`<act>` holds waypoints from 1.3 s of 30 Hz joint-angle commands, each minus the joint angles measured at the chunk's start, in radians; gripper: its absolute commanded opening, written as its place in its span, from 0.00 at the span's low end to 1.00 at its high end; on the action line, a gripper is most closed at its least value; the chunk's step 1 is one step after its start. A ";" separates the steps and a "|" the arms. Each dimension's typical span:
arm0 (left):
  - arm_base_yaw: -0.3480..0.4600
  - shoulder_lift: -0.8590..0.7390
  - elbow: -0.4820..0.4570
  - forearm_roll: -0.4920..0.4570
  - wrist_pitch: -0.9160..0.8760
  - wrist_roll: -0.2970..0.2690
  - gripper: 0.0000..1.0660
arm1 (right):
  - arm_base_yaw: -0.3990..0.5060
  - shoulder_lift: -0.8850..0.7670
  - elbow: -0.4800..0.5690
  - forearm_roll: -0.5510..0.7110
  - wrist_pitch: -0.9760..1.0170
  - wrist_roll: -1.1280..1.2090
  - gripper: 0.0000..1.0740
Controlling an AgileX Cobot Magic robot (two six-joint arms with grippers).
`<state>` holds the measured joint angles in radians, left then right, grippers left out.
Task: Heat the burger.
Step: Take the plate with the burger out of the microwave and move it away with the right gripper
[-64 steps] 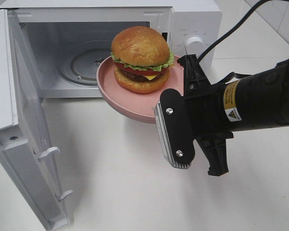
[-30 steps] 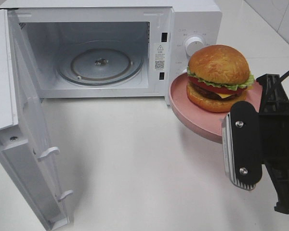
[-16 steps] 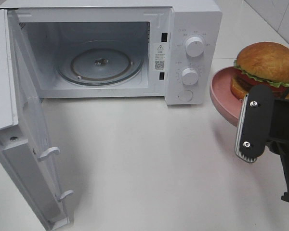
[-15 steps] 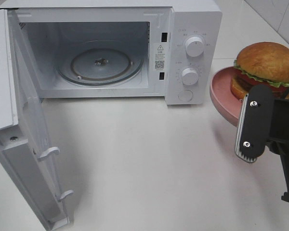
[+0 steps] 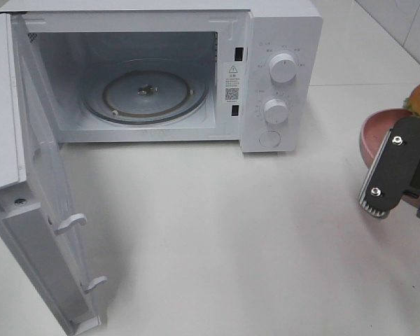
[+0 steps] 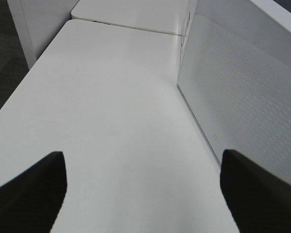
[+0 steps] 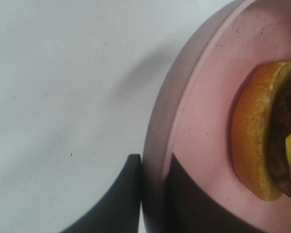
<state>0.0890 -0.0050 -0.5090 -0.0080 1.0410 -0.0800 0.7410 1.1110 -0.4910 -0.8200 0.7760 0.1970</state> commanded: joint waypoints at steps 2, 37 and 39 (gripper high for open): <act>0.003 -0.017 0.003 -0.003 -0.005 -0.005 0.77 | -0.007 -0.013 -0.007 -0.070 0.096 0.124 0.00; 0.003 -0.017 0.003 -0.003 -0.005 -0.005 0.77 | -0.011 0.408 -0.056 -0.144 0.206 0.842 0.01; 0.003 -0.017 0.003 -0.003 -0.005 -0.005 0.77 | -0.020 0.417 -0.056 -0.145 0.195 0.851 0.01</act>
<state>0.0890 -0.0050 -0.5090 -0.0080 1.0410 -0.0800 0.7280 1.5250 -0.5420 -0.9080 0.9180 1.0360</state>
